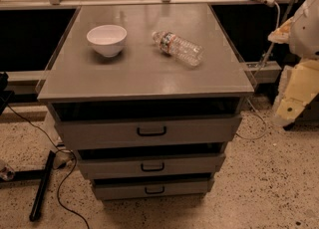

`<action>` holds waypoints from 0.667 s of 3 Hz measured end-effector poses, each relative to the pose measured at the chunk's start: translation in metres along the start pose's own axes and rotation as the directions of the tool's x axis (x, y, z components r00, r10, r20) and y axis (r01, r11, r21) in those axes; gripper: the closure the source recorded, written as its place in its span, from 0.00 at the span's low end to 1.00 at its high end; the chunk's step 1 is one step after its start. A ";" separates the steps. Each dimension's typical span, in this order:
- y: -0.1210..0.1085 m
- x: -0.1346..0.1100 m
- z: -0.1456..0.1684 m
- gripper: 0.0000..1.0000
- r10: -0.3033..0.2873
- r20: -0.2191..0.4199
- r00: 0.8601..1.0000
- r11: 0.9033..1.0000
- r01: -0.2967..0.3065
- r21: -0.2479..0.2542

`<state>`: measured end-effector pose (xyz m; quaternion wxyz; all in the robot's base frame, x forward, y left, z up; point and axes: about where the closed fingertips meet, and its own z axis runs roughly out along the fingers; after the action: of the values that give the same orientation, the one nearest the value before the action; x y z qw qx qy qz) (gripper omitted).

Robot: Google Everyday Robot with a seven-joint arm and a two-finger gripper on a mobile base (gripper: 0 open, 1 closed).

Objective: Open bottom drawer

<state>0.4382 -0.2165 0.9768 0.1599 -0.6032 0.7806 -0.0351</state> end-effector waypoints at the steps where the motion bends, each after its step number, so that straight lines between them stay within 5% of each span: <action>1: 0.000 0.000 0.000 0.00 0.000 0.000 1.000 1.000 0.000 0.000; 2: 0.010 0.002 0.007 0.00 -0.027 0.008 1.000 1.000 0.027 -0.004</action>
Offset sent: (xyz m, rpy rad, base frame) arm -0.0183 0.0033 -0.0301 0.0021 0.0169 0.0728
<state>0.4310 -0.2145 0.9670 0.1615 -0.6142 0.7717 -0.0331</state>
